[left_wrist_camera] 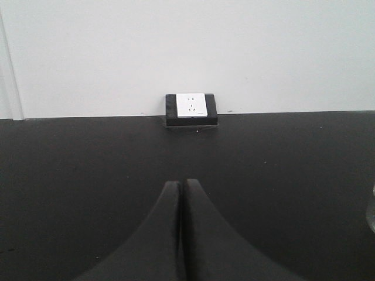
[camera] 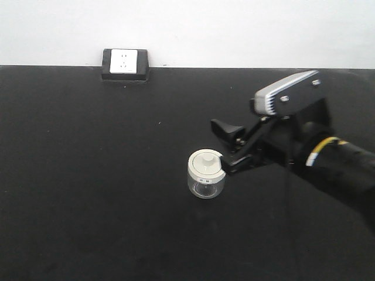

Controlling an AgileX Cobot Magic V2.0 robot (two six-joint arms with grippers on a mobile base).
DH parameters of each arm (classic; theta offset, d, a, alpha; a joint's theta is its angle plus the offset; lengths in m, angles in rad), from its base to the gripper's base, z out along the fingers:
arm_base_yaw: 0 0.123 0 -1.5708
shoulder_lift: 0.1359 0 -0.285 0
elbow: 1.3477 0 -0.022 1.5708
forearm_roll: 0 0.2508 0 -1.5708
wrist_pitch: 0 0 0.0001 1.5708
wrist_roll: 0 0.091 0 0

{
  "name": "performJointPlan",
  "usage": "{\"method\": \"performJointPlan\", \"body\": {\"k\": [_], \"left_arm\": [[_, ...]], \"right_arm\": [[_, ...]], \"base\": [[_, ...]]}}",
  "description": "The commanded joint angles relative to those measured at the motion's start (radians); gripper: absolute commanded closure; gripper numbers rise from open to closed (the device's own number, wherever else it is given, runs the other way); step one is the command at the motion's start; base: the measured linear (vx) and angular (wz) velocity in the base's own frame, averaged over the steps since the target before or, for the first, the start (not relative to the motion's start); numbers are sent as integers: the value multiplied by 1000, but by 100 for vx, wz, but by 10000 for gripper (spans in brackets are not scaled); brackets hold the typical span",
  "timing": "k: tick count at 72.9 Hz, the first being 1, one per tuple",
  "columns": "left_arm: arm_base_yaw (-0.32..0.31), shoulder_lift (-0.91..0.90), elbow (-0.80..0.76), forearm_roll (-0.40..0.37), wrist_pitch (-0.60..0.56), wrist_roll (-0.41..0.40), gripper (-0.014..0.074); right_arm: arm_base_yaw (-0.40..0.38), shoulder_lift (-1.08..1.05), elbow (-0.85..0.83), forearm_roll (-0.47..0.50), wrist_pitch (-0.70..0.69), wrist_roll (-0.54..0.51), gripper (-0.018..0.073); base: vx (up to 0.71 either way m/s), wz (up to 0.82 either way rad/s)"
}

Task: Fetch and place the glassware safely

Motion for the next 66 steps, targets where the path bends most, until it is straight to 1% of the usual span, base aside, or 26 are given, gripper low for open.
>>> {"method": "performJointPlan", "body": {"k": [1,10,21,28,39,53,60,66], "left_arm": [[-7,16,-27,-11,-70,-7,603],[-7,16,-27,-11,-70,-7,603],[-7,16,-27,-11,-70,-7,603],[-7,16,-27,-11,-70,-7,603],[-7,16,-27,-11,-70,-7,603],[-7,16,-27,-11,-70,-7,603],[-7,16,-27,-11,-70,-7,603],[-7,16,-27,-11,-70,-7,603]], "right_arm": [[-2,-129,-25,-13,35,-15,26],[-2,-259,-8,-32,134,-37,36],[-2,-444,108,-29,138,-38,51],[-2,-571,182,-12,172,-30,59],[-2,-779,274,-9,268,-35,64],[-2,-1036,315,-13,428,-47,64],[-2,-1126,348,-26,436,-70,64],[-2,-1173,403,-63,417,-81,64]], "base": [[0,0],[0,0],[0,0],[0,0],[0,0],[0,0],[0,0],[0,0]]}}
